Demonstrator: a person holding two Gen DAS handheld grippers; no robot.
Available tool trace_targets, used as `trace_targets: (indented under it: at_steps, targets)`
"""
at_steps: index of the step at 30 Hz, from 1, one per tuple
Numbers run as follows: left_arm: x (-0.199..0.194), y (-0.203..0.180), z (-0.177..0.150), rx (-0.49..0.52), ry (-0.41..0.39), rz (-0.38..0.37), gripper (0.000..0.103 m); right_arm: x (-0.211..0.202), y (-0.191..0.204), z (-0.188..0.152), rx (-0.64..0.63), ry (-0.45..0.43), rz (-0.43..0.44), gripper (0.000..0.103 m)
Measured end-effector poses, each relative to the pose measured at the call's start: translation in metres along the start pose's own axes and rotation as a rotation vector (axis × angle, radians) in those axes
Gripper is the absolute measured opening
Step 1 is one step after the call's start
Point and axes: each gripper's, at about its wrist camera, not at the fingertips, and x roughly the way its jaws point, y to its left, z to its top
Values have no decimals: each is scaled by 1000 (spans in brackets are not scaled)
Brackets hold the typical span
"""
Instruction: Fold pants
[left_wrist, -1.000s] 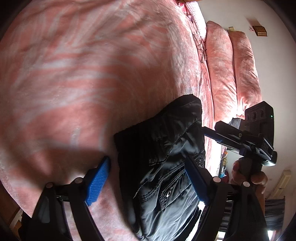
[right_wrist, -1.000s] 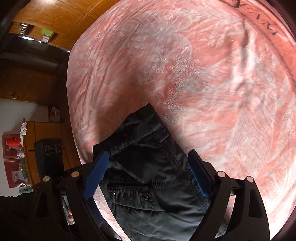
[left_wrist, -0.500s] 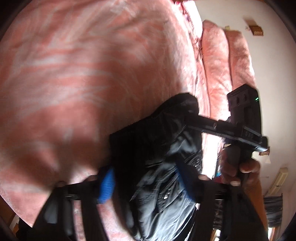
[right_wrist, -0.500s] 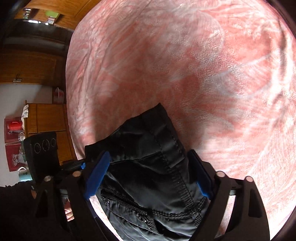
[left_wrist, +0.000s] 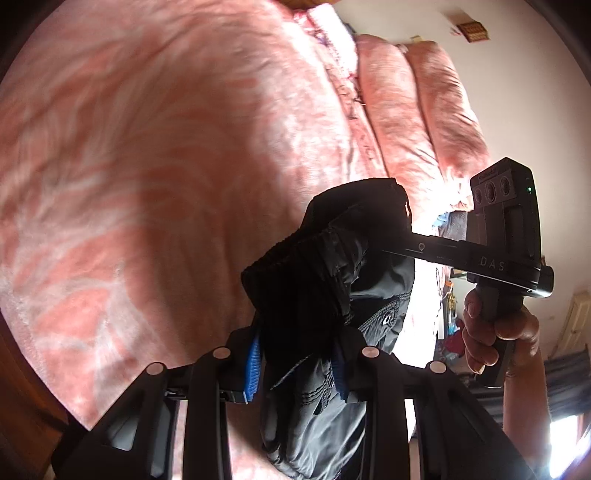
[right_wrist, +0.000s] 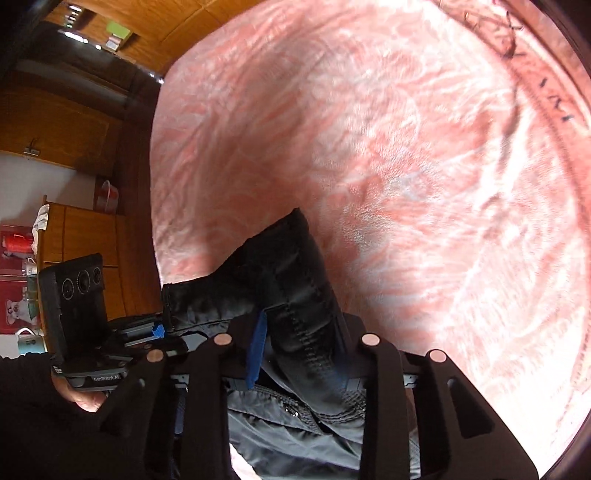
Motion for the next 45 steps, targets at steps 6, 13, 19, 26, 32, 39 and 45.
trace_targets:
  at_steps: [6, 13, 19, 26, 32, 39, 45]
  targets:
    - [-31, -60, -14, 158, -40, 4, 30, -66, 18, -36, 20, -112, -36, 30]
    - [-65, -122, -45, 327, -70, -5, 30, -138, 42, -94, 33, -231, -80, 30]
    - [-82, -171, -79, 462, -80, -18, 30, -181, 64, -144, 48, -311, -128, 30]
    - [-92, -212, -120, 582, -76, -27, 30, -214, 75, -195, 94, -381, -168, 30]
    - [-92, -234, -143, 653, -66, -26, 30, -231, 70, -234, 135, -429, -186, 30]
    - [-91, -255, -166, 743, -67, -6, 30, -242, 64, -264, 160, -468, -198, 30]
    - [-89, -270, -185, 800, -59, -4, 30, -252, 61, -290, 166, -482, -219, 30]
